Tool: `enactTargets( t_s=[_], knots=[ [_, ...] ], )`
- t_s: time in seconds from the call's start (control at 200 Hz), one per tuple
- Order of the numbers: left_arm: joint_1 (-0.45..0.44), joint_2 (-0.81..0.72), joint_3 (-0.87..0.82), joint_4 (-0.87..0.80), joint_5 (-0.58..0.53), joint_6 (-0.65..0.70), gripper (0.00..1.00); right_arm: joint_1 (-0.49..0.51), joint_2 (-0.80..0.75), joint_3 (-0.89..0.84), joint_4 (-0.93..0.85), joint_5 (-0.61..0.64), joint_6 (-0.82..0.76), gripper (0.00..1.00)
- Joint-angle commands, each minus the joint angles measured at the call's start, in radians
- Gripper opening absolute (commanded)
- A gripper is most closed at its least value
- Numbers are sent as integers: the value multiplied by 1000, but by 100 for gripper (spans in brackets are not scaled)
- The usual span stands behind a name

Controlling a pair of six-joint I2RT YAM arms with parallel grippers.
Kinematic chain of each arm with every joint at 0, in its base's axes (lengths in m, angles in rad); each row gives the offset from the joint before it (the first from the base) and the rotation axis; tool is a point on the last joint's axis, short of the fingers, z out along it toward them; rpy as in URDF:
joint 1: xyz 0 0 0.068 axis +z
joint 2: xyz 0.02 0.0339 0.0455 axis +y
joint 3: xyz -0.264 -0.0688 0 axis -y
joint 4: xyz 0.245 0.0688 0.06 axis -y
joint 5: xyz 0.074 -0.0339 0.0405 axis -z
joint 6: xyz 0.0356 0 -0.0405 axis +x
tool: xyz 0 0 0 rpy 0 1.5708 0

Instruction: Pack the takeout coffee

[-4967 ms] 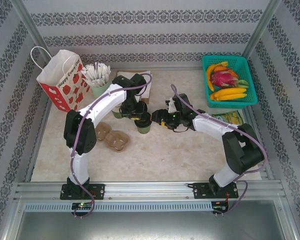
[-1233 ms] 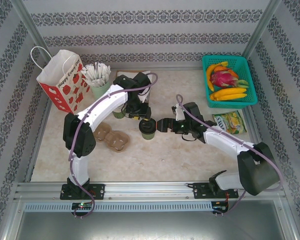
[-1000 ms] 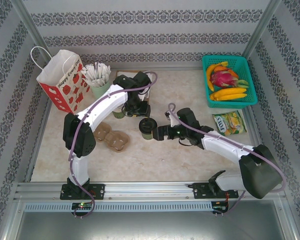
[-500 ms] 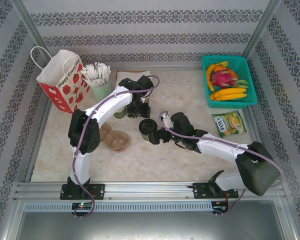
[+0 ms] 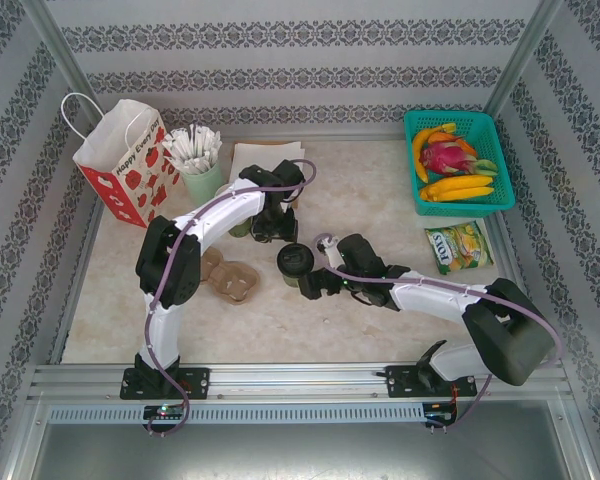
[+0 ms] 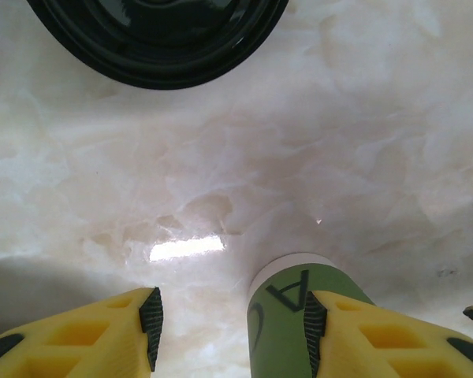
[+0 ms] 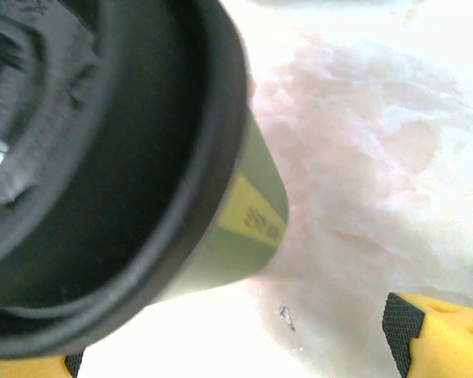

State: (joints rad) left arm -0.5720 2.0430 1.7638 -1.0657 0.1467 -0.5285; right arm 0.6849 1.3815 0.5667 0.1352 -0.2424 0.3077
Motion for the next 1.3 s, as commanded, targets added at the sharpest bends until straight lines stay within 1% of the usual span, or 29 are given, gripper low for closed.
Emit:
enactTargets(
  t_s=[0.0,0.14,0.305,0.435,0.55,0.634,0.704,0.754,0.824,0.949,1.064,1.204,1.294],
  knots=[
    [-3,-17,26,-73,7,2,54,-8,-49,28,3,-30,3,97],
    [-3,-42,80,-75,14,5,57,-20,-104,42,-28,-109,-1,97],
    [4,-81,57,-66,2,-6,59,-44,-148,37,-31,-169,57,97],
    [37,-171,-57,36,88,-46,61,-48,-155,6,48,-162,199,98],
    [69,-244,-142,133,203,-66,60,-47,-122,14,80,-151,339,98],
    [61,-282,-183,176,255,10,56,-41,-102,7,113,-144,424,98],
    [48,-302,-204,164,230,110,53,-39,-95,-11,129,-110,497,97],
    [42,-307,-220,151,223,183,51,-40,-92,-26,153,-113,527,96],
    [37,-301,-224,134,244,269,47,-40,-91,-28,138,-112,529,96],
    [13,-270,-197,94,251,384,46,-41,-80,-25,116,-140,476,94],
    [-8,-241,-173,72,263,433,47,-39,-46,-39,120,-154,444,92],
    [-20,-219,-174,64,253,440,47,-37,-4,-29,145,-163,455,91],
    [-22,-211,-190,64,262,444,44,-33,5,-22,126,-140,444,91]
  ],
)
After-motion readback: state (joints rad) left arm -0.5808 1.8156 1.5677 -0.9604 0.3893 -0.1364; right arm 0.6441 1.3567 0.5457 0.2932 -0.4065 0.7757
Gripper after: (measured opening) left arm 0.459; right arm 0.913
